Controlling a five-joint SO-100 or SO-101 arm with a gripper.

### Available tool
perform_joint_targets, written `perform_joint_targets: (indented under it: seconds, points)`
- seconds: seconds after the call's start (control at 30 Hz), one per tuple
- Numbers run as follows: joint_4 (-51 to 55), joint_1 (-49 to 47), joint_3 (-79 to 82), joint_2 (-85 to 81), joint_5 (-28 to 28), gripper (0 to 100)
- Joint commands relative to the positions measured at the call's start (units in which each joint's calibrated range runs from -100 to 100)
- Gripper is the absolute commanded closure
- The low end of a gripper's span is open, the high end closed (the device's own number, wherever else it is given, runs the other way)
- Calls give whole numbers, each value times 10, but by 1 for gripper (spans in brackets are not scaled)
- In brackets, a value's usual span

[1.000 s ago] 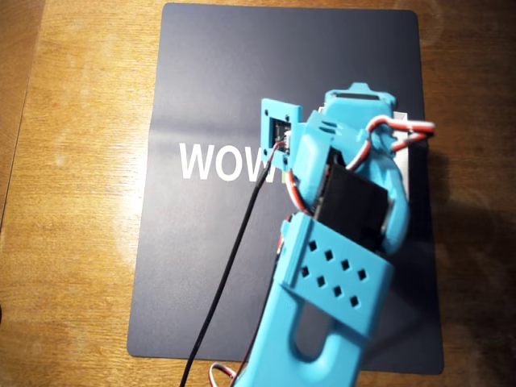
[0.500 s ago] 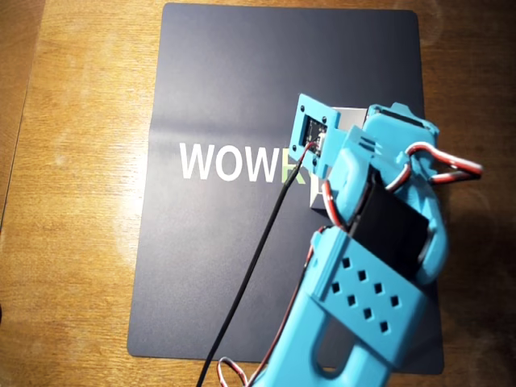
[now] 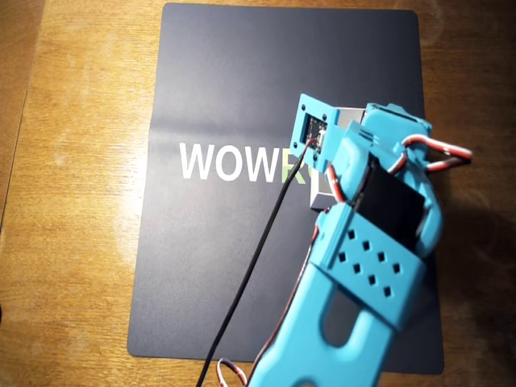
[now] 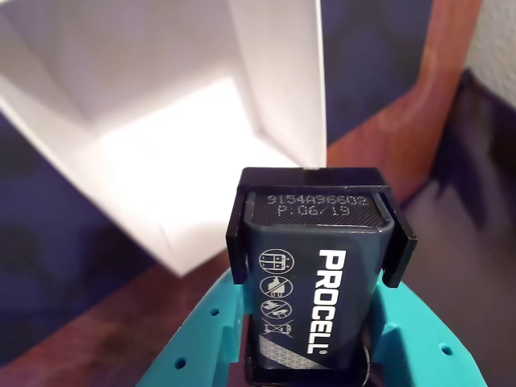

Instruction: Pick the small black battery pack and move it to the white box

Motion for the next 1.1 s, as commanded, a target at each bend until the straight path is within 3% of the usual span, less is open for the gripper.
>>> perform_joint_targets:
  seconds: [0.0,0.47,1.07]
  points:
    - [-15,-34,-37,9,-4,90]
    - [-79,-33,-28,54,-3,90]
    - [8,-47,1,53,1,89]
